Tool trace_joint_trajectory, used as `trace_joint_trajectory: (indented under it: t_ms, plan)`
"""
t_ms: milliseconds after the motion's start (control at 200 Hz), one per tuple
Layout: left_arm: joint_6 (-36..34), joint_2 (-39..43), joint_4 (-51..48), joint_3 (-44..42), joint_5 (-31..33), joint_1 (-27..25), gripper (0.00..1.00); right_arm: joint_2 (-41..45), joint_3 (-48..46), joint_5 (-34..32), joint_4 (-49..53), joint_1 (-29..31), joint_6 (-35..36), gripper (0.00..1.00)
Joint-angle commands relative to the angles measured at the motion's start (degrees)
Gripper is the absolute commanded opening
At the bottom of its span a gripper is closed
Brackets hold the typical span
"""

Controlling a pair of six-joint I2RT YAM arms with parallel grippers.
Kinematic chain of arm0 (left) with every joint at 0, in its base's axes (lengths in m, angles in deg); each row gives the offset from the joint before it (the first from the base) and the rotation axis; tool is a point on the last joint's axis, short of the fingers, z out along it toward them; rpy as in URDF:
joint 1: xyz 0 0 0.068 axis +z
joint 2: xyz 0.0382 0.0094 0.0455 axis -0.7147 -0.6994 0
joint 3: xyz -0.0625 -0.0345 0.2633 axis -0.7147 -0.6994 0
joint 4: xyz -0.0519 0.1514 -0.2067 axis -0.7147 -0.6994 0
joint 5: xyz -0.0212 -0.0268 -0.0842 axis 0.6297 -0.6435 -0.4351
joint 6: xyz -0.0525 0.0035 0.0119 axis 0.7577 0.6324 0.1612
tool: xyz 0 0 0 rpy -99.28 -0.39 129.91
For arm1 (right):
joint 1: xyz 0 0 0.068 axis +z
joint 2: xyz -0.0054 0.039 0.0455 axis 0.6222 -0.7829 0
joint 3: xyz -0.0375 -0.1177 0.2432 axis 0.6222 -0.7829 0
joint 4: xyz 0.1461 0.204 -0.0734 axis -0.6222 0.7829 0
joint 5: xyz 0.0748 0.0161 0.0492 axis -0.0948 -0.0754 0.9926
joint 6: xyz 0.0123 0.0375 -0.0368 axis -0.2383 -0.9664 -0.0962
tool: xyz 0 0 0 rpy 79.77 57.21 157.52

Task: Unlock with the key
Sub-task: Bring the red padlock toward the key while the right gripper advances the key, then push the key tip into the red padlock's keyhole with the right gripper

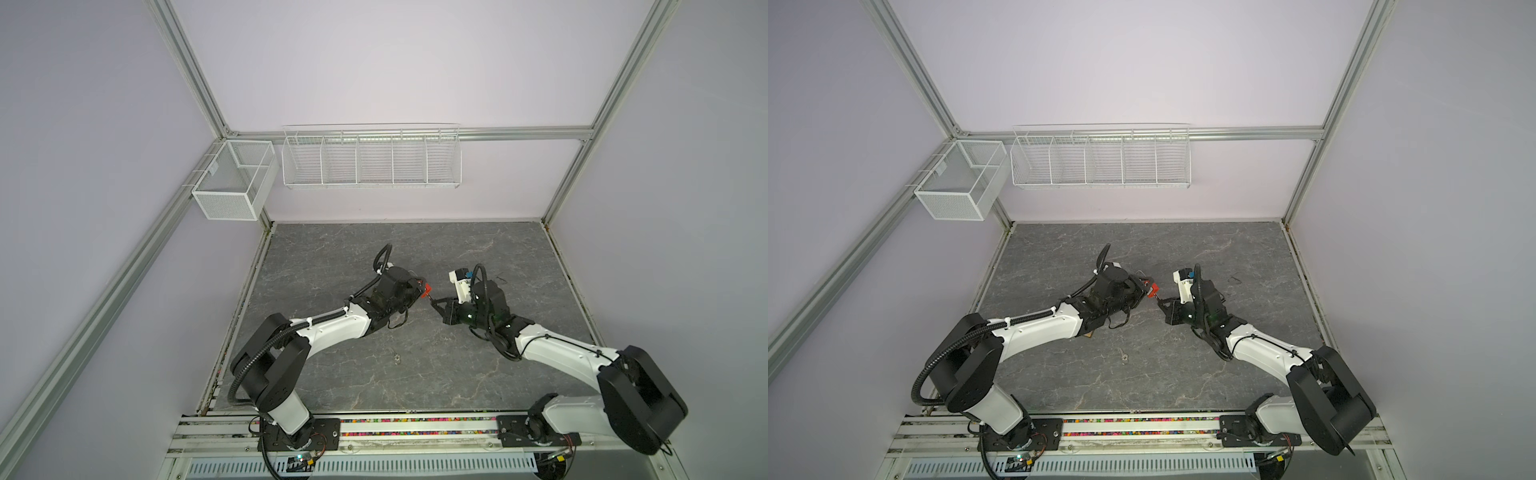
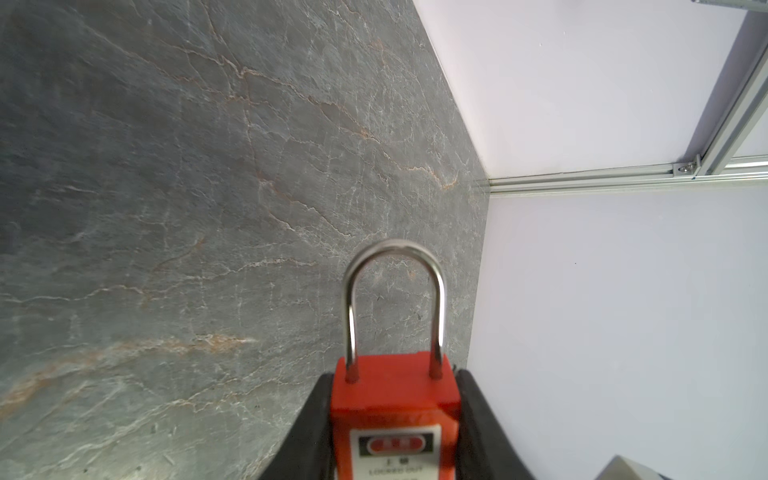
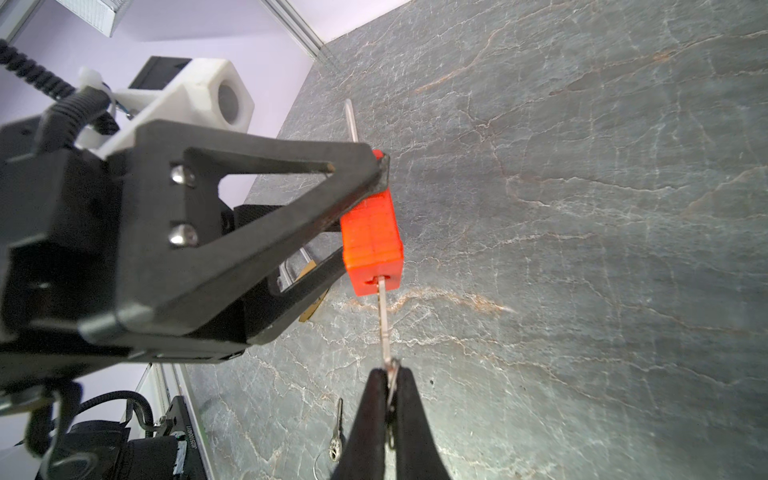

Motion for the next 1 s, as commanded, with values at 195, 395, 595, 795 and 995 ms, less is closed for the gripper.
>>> trace_joint_trajectory:
  t_ms: [195, 395, 595, 795, 995]
  plan:
    - [-0.4, -1.1, 1.0, 2.2, -0.1, -0.7, 0.0, -2.0, 2.0, 1.0, -1.9, 1.6, -1.6, 0.06]
    - [-0.8, -1.2, 0.6, 2.4, -0.2, -0.8, 0.0, -1.7, 2.4, -0.7, -0.2, 2.1, -0.9, 0.06]
    - [-3.7, -0.4, 1.6, 0.8, -1.7, -1.0, 0.0, -1.1, 4.4, -2.6, 4.1, 1.3, 0.3, 0.06]
    - [-3.7, 0.2, 0.9, -0.8, -2.1, -1.2, 0.0, -0.2, 6.4, -5.0, 8.0, 1.1, 3.6, 0.06]
    - [-0.9, -0.3, 3.1, 0.1, -3.3, -1.1, 0.0, -1.3, 5.8, -6.2, 4.7, 2.1, 5.0, 0.06]
